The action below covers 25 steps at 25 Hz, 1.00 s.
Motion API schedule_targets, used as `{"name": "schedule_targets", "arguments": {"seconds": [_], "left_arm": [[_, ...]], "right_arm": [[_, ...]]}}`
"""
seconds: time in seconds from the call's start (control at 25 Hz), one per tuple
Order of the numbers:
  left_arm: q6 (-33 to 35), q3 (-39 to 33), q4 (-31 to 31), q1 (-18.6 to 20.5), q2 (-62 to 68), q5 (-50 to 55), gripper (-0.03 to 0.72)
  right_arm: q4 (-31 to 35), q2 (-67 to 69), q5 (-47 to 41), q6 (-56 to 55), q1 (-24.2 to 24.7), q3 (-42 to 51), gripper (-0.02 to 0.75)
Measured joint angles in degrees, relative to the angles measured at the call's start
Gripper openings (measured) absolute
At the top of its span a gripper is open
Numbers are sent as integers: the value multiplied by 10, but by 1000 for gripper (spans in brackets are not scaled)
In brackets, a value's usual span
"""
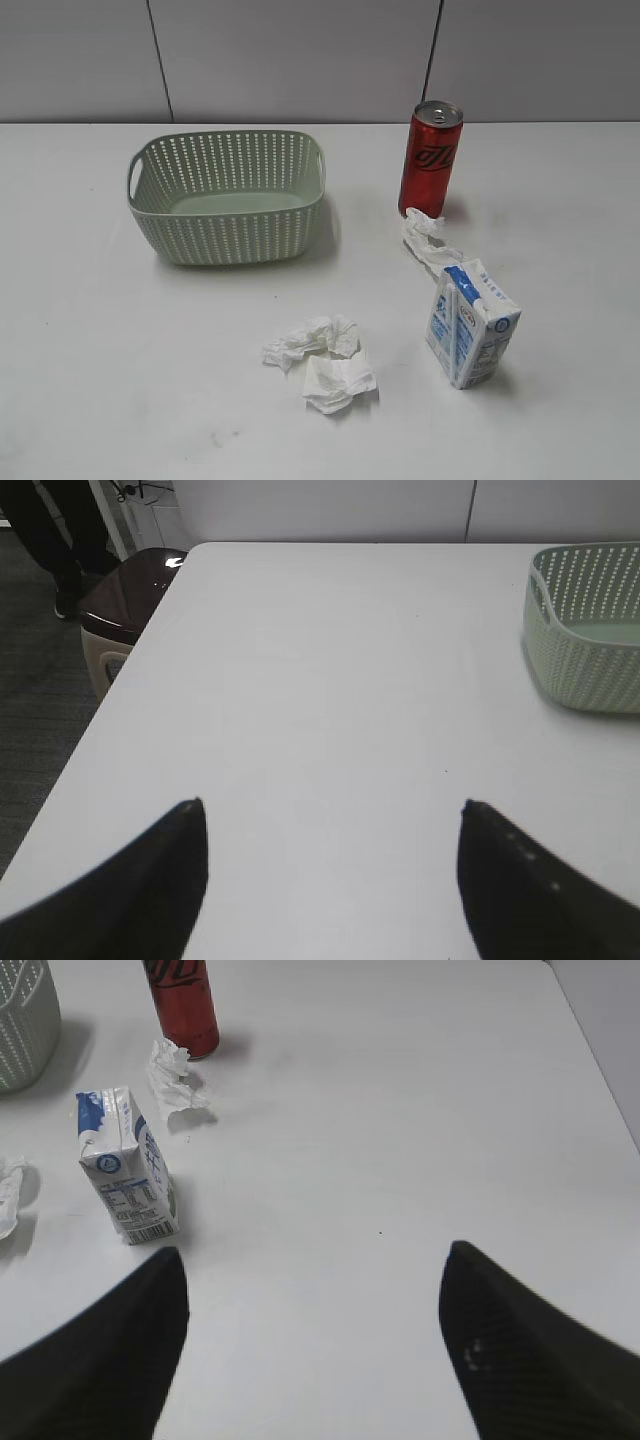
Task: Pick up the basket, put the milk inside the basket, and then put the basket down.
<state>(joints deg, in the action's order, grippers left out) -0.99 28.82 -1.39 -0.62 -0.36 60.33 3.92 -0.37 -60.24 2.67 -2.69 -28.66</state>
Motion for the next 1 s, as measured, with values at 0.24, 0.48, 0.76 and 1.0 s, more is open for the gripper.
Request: {"name": "schedule_targets", "arguments": {"seconds": [0.24,0.48,0.76,1.0], "left_arm": [[0,0,0,0,0,0,592],[0,1,1,0,0,-2,587],[1,4,7,0,0,-2,582],[0,26,9,0,40,-2,578]], "right_arm": [[0,0,0,0,0,0,592],[0,0,0,0,0,0,592],[0,0,0,0,0,0,593],[0,0,0,0,0,0,593]]}}
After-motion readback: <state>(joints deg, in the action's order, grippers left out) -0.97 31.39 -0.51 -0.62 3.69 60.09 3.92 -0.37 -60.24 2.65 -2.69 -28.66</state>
